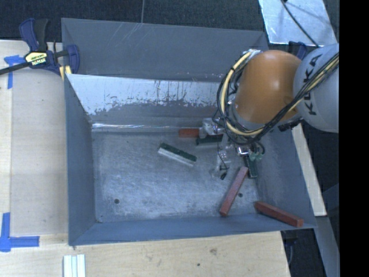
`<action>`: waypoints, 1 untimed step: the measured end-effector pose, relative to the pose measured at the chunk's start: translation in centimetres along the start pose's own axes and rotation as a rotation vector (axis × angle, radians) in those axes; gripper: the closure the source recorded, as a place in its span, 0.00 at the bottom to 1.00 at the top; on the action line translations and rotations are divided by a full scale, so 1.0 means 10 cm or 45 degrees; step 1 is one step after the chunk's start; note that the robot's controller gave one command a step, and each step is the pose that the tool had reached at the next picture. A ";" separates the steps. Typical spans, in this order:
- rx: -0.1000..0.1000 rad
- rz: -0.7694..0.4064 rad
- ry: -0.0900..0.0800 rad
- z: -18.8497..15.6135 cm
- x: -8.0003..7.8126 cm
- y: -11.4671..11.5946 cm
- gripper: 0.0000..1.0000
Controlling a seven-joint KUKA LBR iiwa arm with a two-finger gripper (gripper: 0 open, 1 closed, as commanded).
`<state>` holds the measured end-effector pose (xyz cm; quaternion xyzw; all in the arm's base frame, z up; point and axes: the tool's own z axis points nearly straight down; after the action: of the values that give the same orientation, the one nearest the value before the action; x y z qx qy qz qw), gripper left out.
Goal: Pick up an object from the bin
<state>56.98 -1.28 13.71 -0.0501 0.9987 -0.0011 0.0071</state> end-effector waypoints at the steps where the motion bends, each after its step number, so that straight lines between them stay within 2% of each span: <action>1: -0.005 0.003 0.009 0.70 -0.47 0.25 0.00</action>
Offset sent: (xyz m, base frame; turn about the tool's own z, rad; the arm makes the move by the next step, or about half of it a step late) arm 0.0428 0.0284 -0.0671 0.0039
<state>61.48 1.67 6.81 -0.0489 0.9988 0.0008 0.0036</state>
